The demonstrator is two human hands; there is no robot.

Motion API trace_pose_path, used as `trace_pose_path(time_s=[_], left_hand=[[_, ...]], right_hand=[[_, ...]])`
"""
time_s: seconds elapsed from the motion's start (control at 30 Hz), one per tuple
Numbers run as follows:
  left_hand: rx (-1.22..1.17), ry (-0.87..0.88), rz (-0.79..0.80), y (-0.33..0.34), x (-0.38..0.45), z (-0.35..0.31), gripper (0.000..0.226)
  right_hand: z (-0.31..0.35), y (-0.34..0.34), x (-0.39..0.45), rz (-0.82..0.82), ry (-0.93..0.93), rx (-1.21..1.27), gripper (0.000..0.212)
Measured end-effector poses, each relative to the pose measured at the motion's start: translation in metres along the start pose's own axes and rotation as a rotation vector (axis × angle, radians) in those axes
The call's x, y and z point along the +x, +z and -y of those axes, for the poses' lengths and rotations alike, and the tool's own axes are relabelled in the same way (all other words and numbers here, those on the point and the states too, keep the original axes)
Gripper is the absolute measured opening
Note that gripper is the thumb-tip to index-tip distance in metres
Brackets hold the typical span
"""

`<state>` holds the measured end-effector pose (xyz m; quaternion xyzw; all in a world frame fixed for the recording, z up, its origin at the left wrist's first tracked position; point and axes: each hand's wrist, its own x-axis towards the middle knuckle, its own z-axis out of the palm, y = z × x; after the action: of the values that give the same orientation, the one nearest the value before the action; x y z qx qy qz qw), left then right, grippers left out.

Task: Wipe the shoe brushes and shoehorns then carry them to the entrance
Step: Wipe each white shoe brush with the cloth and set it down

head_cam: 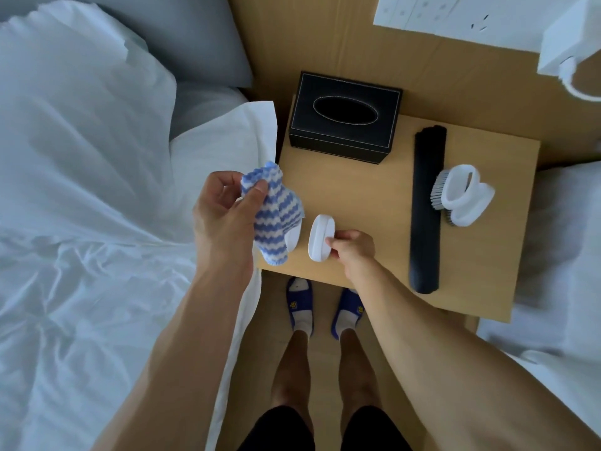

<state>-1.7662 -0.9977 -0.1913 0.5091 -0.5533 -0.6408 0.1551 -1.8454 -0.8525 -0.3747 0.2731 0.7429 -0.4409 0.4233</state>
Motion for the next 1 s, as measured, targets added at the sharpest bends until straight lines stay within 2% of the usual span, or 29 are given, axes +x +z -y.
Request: trace_pose_path(time_s=[0.17,0.33,0.47,0.57,0.7,0.83,0.9,1.0], left_hand=[[0.040,0.012,0.020,0.007,0.000,0.004,0.011],[0.022,-0.002,0.048,0.020,-0.004,0.008,0.013],[0.011,-0.013,0.058,0.038,-0.006,0.009,0.015],[-0.009,-0.034,0.068,0.054,-0.008,0.011,0.017],[-0.068,-0.084,0.070,0.074,-0.012,0.014,0.015],[-0.073,-0.102,0.100,0.084,-0.017,0.021,0.016],[-0.078,-0.113,0.120,0.088,-0.019,0.024,0.016],[-0.098,-0.138,0.129,0.092,-0.022,0.027,0.017]], right_hand=[[0.005,0.003,0.001,-0.001,-0.039,-0.090,0.016],[0.013,-0.013,0.000,-0.010,-0.126,-0.265,0.041],[0.023,-0.039,-0.002,-0.026,-0.258,-0.296,0.034],[0.035,-0.068,-0.002,-0.164,-0.397,-0.307,0.019],[0.053,-0.124,0.008,-0.459,-0.515,-0.255,0.007],[0.071,-0.184,0.032,-0.688,-0.428,-0.186,0.025],[0.077,-0.207,0.047,-0.678,-0.310,-0.158,0.034],[0.078,-0.224,0.062,-0.565,-0.208,-0.200,0.038]])
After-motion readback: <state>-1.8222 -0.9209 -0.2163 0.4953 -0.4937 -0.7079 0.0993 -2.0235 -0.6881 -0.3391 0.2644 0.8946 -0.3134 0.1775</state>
